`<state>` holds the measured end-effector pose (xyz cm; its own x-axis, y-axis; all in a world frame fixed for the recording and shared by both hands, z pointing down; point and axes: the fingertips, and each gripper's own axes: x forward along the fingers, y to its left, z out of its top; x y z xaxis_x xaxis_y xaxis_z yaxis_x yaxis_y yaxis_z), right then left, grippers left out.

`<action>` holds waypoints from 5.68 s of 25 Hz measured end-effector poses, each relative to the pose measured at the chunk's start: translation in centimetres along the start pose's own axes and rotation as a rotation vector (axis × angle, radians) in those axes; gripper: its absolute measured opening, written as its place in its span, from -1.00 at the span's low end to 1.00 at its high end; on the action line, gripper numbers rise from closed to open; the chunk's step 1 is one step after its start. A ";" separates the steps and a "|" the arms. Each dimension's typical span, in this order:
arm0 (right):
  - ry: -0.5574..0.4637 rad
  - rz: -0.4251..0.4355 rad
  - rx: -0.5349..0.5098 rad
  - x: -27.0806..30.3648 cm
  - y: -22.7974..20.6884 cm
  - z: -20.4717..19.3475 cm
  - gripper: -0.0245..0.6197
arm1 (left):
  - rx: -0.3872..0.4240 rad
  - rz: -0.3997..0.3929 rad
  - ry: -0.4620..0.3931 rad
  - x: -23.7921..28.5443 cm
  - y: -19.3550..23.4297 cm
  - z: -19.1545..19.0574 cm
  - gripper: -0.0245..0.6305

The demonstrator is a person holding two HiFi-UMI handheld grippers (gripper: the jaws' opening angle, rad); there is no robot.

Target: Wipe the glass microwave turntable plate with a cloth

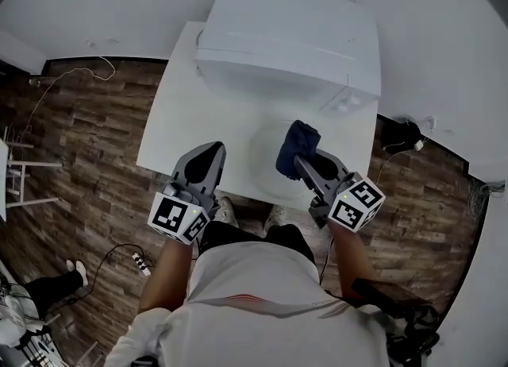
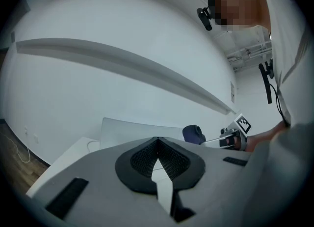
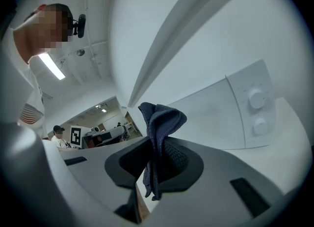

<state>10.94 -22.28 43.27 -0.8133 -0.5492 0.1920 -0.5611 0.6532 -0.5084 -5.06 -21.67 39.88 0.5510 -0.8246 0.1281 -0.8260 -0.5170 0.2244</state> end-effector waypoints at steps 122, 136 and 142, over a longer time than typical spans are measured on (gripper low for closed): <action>0.426 -0.308 0.328 0.4 -8.8 -19.6 -0.73 | -0.139 -0.111 0.224 0.1 -0.2 -12.9 -0.89; 0.391 -0.404 0.363 -6.8 -12.5 -19.2 -0.73 | -0.133 -0.167 0.238 3.4 -4.5 -13.7 -0.89; 0.366 -0.423 0.379 -8.9 -13.3 -19.1 -0.73 | -0.112 -0.198 0.240 4.3 -6.8 -13.7 -0.89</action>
<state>22.74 -16.13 64.31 -0.5725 -0.4621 0.6773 -0.8042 0.1558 -0.5735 4.54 -18.60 52.16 0.7232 -0.6257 0.2925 -0.6889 -0.6226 0.3712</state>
